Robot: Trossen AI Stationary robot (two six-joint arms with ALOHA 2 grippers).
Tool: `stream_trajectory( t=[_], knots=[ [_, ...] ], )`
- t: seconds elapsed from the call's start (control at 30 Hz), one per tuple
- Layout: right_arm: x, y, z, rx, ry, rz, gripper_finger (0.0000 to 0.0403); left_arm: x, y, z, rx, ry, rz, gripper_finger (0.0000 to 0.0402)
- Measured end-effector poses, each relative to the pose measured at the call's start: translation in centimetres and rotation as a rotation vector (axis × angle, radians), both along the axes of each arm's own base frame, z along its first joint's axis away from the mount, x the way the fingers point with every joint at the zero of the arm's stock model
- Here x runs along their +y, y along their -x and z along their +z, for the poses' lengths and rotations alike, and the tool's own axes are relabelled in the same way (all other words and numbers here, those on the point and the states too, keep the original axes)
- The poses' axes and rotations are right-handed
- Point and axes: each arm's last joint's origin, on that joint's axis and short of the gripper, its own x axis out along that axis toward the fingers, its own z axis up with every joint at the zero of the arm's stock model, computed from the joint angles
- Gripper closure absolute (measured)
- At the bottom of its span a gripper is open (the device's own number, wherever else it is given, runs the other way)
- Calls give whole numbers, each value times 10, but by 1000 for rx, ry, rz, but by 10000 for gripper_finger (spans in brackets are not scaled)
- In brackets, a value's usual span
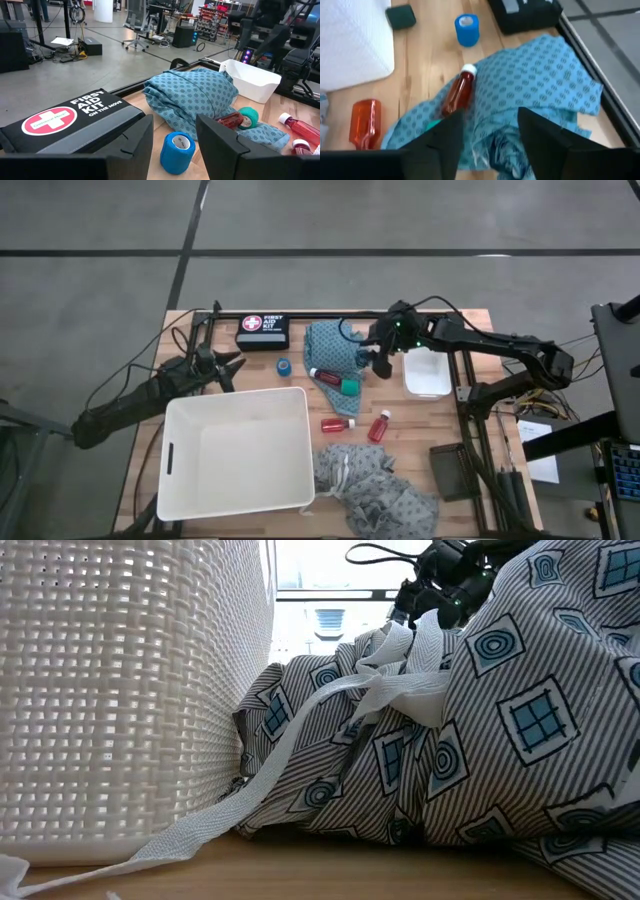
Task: Pick & Place Medicine items
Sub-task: Put the light green bandage into the small white bin
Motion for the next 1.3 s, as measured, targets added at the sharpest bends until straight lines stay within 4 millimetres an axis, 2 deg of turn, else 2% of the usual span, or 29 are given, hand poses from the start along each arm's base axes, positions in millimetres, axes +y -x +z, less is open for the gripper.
stream_trajectory(
  t=[0.27, 0.53, 0.8, 1.13, 1.3],
  knots=[
    [5, 7, -11, 113, 14, 73, 167, 0, 0, 0, 1, 0, 0, 248],
    [12, 7, -18, 79, -111, 158, 148, 0, 0, 0, 0, 0, 0, 248],
    [29, -5, -19, -10, -85, 201, 144, 0, 0, 0, 0, 0, -1, 248],
    [39, -3, -49, -36, -165, 141, 114, 0, 0, 0, 0, 0, 0, 248],
    [42, -7, -70, -45, -130, 182, 102, 0, 0, 0, -1, 0, 0, 248]
  ],
)
